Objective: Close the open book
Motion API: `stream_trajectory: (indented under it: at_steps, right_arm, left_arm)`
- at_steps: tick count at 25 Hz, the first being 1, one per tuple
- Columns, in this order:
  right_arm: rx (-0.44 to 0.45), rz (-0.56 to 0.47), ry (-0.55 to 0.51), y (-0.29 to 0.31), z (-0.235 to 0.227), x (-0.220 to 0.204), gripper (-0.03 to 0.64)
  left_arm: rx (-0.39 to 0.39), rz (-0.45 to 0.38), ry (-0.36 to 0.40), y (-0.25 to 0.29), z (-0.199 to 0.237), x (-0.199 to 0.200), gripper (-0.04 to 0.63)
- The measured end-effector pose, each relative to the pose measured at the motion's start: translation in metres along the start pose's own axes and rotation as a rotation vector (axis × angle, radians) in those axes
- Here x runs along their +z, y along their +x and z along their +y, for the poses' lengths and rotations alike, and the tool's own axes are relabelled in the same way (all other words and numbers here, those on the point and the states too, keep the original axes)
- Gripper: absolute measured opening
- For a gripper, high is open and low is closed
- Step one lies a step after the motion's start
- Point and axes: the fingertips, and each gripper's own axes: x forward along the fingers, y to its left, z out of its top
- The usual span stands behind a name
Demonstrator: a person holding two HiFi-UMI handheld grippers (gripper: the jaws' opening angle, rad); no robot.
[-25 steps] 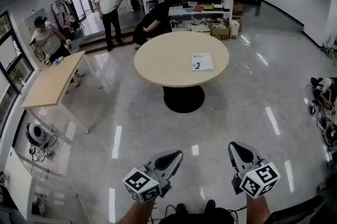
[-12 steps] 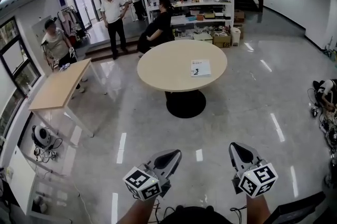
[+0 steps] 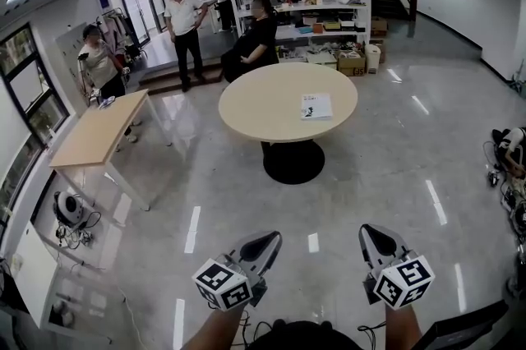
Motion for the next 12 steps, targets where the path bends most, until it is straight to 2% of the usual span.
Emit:
stream_trajectory:
  at_steps: [12]
  right_arm:
    - [0.001,-0.002,-0.005,-0.0054,-0.0011,0.0012,-0.002]
  left_arm:
    - [0.01,0.01,0.008,-0.0064,-0.0036,-0.0028,-0.006]
